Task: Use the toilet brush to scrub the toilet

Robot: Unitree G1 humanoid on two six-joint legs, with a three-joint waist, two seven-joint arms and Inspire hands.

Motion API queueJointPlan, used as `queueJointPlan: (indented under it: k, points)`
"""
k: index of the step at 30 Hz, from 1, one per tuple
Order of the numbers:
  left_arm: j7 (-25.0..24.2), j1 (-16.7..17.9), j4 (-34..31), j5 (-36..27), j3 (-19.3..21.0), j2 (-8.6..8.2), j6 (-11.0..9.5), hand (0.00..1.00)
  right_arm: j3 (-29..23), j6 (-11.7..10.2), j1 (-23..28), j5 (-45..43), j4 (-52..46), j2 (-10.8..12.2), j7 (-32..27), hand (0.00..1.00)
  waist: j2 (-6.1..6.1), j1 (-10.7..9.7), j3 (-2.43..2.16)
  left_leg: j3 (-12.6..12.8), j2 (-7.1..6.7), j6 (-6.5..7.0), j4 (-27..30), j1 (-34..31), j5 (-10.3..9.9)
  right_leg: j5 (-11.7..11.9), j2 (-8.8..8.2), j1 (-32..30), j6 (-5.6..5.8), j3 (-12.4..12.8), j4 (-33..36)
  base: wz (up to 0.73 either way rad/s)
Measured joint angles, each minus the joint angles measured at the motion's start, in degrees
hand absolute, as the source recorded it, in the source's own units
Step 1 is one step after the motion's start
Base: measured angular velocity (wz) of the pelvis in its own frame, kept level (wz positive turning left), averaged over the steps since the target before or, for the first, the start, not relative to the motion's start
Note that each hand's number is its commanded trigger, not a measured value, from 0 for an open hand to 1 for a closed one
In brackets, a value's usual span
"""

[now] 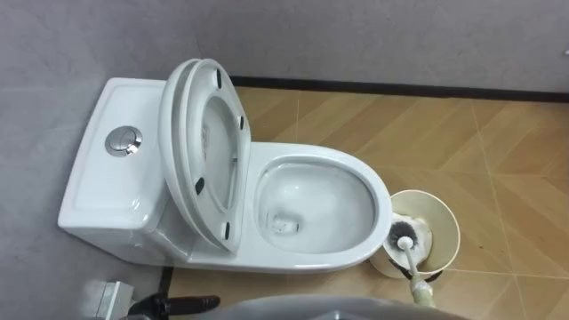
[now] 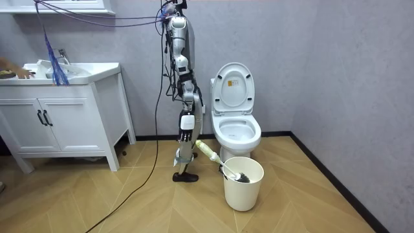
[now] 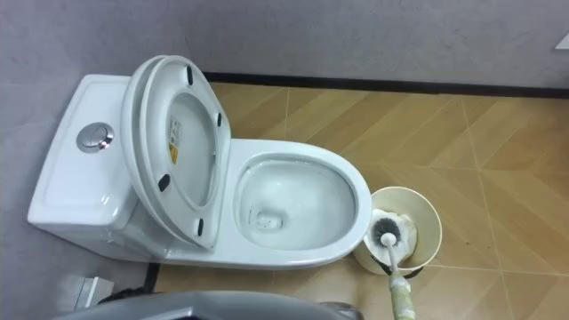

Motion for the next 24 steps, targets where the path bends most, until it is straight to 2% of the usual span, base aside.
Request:
queueJointPlan:
  k: [4,7,11,14,18,24]
  points:
    - [1.1,0.8,0.0,0.1,-0.1,0.05,-0.2,0.0,-0.6,-0.5,0.1,0.0,-0.9,-0.2,-1.1,0.0,0.51,0.0,0.16,0.0,0.0,-0.02,0.0,-0.2,0.0,0.0,0.0,0.0,0.01,0.0,0.0,0.0]
    - [2.6,2.1,0.2,0.1,0.0,0.07,-0.3,0.0,-1.6,-1.8,0.1,0.0,-1.0,-0.2,-1.9,0.0,0.64,-0.2,0.09,0.0,-0.02,-0.02,0.1,-0.1,0.0,0.0,-0.04,0.1,0.04,-0.1,-0.1,0.0]
    - [4.9,4.4,0.2,0.1,-1.3,-0.02,-0.1,0.0,-1.5,-2.3,1.3,2.2,-1.8,-0.2,-4.0,0.0,0.11,-0.2,0.05,0.0,-0.36,0.09,0.2,0.8,-0.1,-0.5,-0.45,1.0,0.18,-0.3,-0.1,0.03]
    - [6.8,6.0,0.3,0.0,-2.7,-0.14,-0.3,0.0,-1.7,-3.6,1.4,3.3,-2.0,-0.1,-6.6,0.0,-0.12,-0.2,0.25,0.0,-0.42,0.18,0.2,0.7,-0.2,-0.6,-0.5,0.9,0.23,-0.2,-0.2,0.0]
    - [7.8,6.3,0.5,0.0,-3.1,-0.58,-1.0,0.0,-3.5,-6.3,1.3,5.1,-2.2,-0.1,-11.2,0.0,-0.29,-0.2,0.37,0.0,-0.4,0.18,0.3,0.5,-0.2,-0.7,-0.48,0.9,0.23,-0.2,-0.3,0.0]
    - [9.7,6.0,0.3,0.1,-3.1,-0.99,-2.6,0.0,-7.1,-8.2,2.4,6.9,-6.0,0.1,-17.8,0.0,-0.09,-0.5,0.34,0.1,-0.44,0.17,0.1,0.0,-0.2,-0.7,-0.46,0.4,0.24,-0.1,-0.2,-0.01]
